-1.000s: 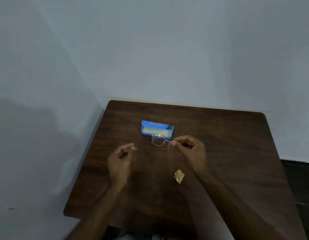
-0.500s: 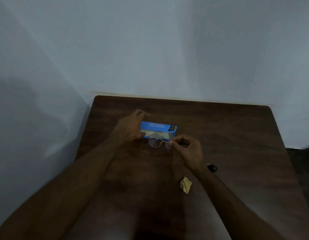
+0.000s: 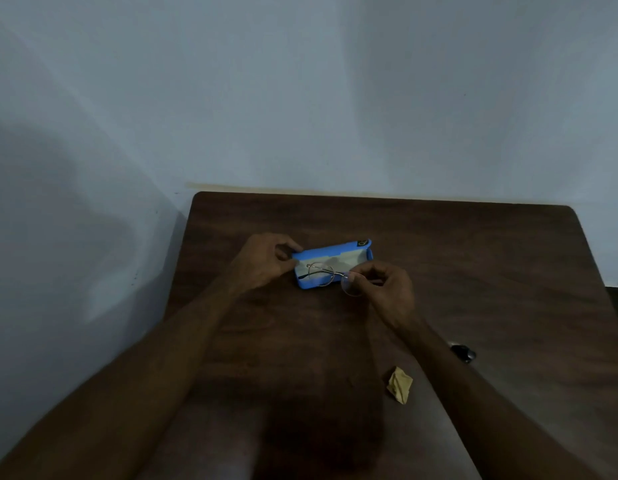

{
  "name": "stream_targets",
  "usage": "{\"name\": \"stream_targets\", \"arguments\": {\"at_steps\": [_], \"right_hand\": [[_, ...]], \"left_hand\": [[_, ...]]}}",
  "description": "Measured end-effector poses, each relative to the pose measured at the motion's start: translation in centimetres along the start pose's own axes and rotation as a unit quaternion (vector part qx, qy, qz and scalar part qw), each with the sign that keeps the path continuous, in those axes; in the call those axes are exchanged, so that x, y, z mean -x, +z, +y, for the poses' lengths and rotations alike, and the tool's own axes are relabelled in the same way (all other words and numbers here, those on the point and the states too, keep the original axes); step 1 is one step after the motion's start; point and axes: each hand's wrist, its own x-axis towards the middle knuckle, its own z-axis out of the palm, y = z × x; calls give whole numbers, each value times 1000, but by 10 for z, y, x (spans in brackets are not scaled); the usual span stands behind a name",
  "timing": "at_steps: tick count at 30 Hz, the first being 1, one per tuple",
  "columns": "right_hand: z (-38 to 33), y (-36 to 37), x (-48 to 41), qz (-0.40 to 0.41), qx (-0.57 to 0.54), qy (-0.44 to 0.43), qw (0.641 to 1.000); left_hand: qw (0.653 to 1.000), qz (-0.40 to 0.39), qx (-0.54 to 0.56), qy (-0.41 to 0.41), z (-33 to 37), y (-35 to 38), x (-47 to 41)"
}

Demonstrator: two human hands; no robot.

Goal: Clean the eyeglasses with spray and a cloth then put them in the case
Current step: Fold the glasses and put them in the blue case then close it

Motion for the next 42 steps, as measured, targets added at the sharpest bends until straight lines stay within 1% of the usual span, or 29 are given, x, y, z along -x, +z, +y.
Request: {"name": "stream_targets", "arguments": {"at_steps": [3,8,11,14,16,19,24,28,31,34,36,38,42], "right_hand": [[2,2,-6,-7,-8,26,1000],[5,3,-11,-6,-14,50,999],[6,2,-13,-13,-27,69,997],[13,2,-17,-13,-6,65,998],[19,3,-17,-18,15,67,997],[24,5,-17,-16,5,80,997],[21,6,-18,-18,-14,88,996],[3,5,-14,-28,-74,85,993],[-8,0,-9,-12,-99,70,993],[-10,-4,-11,36,-63,35,997],[-12,-6,-16,51,-25,0,998],[-12,-6,-22,49,16,-17,999],[-9,-4,-31,1,116,-39,992]], "left_hand": [[1000,9,8,12,-3,5,3],[997,63,29,28,-5,17,6],[995,86,56,15,-7,21,4],[992,101,70,-5,-8,22,-1],[990,102,94,-18,-10,23,-5],[987,98,127,-32,-11,23,-8],[991,106,82,-1,-7,18,-9],[994,98,51,14,-6,15,-10],[993,102,50,13,-6,12,-12],[993,104,48,13,-7,11,-13],[993,107,50,17,-7,11,-14],[994,98,46,19,-7,11,-15],[995,81,47,22,-10,12,-18]]}}
